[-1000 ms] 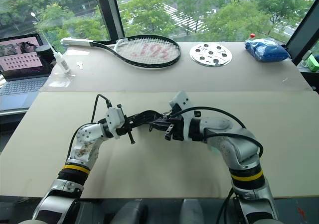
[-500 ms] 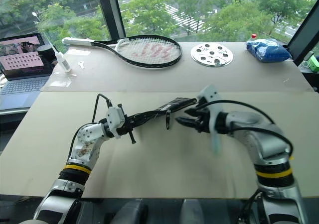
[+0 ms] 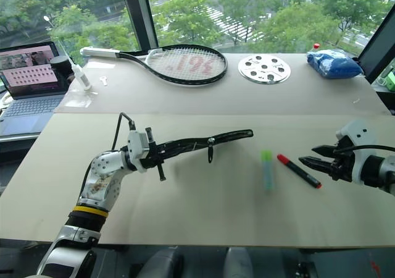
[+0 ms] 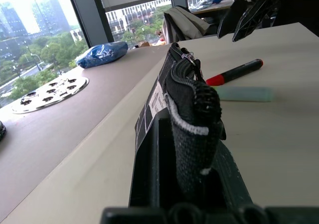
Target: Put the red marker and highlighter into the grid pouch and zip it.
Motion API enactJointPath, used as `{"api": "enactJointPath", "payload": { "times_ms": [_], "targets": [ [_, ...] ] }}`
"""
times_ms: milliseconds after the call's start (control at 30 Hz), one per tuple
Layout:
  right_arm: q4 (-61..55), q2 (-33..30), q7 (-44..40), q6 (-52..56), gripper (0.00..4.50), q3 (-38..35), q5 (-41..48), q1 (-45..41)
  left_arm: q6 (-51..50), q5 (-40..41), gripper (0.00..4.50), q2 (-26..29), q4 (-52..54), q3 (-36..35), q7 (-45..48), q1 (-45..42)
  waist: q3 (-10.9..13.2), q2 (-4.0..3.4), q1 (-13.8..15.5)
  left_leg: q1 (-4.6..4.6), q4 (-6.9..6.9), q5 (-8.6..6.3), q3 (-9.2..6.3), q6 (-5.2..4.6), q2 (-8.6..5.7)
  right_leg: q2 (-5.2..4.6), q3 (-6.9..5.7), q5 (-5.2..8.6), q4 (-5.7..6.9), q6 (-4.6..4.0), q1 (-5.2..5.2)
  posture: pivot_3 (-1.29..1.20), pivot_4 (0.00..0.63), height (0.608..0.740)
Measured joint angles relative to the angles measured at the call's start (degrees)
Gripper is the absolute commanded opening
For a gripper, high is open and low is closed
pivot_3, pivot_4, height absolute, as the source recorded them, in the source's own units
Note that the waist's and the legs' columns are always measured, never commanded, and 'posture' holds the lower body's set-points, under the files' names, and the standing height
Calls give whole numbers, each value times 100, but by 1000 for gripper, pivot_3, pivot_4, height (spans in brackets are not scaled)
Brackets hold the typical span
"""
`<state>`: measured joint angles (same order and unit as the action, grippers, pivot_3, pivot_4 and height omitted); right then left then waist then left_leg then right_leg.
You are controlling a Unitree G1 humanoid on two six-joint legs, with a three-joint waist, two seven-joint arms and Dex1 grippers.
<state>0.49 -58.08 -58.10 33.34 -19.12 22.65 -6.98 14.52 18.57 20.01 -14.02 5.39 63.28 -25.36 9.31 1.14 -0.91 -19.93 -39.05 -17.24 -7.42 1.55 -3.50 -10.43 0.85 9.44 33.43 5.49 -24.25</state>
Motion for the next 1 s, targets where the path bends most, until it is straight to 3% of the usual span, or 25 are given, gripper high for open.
{"api": "enactJointPath", "payload": {
  "times_ms": [500,600,767,1000],
  "targets": [
    [1277,160,55,-551,2815,812,-646,-214,-84,105,0,10,123,-19,37,117,0,0,9,-2,0,3,1,5,0,0,0,-9,-25,1,6,0,150,740],
    [1461,154,10,-669,2155,930,-791,-374,-94,105,0,17,166,-22,35,120,0,1,2,4,0,3,2,5,1,1,0,-10,-26,2,13,0,150,740],
    [1916,154,65,-896,524,1058,-1027,-683,-112,105,0,32,191,-25,34,119,-3,7,7,11,-2,3,3,5,1,1,0,-14,-30,4,24,0,150,740],
    [1883,147,338,-927,497,1073,-1204,-866,-39,51,0,45,145,-10,76,139,-3,5,-3,5,-5,4,8,7,0,0,6,-16,-28,4,12,0,150,740]
  ]
}}
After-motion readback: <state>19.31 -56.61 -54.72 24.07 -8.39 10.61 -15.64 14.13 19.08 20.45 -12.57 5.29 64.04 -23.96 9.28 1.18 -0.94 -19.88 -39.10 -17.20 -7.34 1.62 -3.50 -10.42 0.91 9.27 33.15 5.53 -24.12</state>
